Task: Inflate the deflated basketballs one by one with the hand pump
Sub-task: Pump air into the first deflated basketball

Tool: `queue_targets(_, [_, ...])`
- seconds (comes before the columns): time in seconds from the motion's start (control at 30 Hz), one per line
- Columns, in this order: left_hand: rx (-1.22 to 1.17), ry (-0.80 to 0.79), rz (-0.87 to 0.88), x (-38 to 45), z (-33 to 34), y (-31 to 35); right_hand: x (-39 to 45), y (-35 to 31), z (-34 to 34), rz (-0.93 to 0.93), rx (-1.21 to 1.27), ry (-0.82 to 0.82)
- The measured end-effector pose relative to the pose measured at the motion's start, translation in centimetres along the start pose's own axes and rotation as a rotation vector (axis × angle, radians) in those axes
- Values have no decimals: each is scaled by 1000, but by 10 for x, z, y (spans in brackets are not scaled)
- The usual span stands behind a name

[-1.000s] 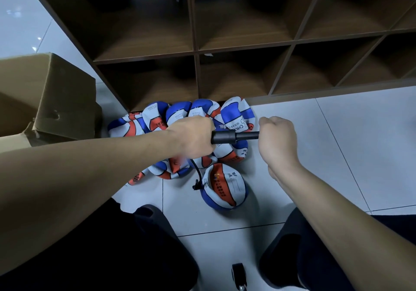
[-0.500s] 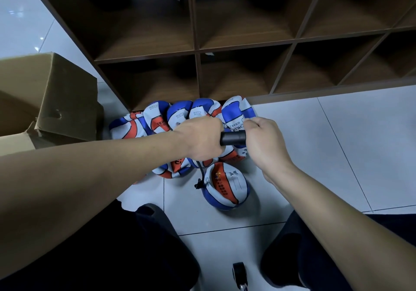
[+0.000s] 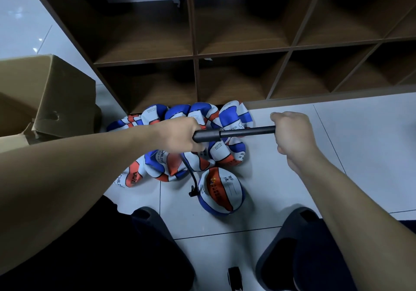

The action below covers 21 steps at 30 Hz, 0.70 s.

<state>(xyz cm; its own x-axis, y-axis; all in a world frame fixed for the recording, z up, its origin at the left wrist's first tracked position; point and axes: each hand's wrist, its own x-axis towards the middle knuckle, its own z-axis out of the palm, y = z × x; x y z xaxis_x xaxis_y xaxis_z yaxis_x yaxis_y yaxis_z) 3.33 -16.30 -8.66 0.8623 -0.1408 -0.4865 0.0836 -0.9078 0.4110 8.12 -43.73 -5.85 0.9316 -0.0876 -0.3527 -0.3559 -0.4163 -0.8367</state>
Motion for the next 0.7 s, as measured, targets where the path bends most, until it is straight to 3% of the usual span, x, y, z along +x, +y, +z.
queue_targets(0.33, [116, 147, 17, 4, 11, 30, -20, 2, 34, -137, -1, 39])
queue_targets(0.7, [164, 162, 35, 2, 16, 55, -30, 6, 47, -163, 4, 14])
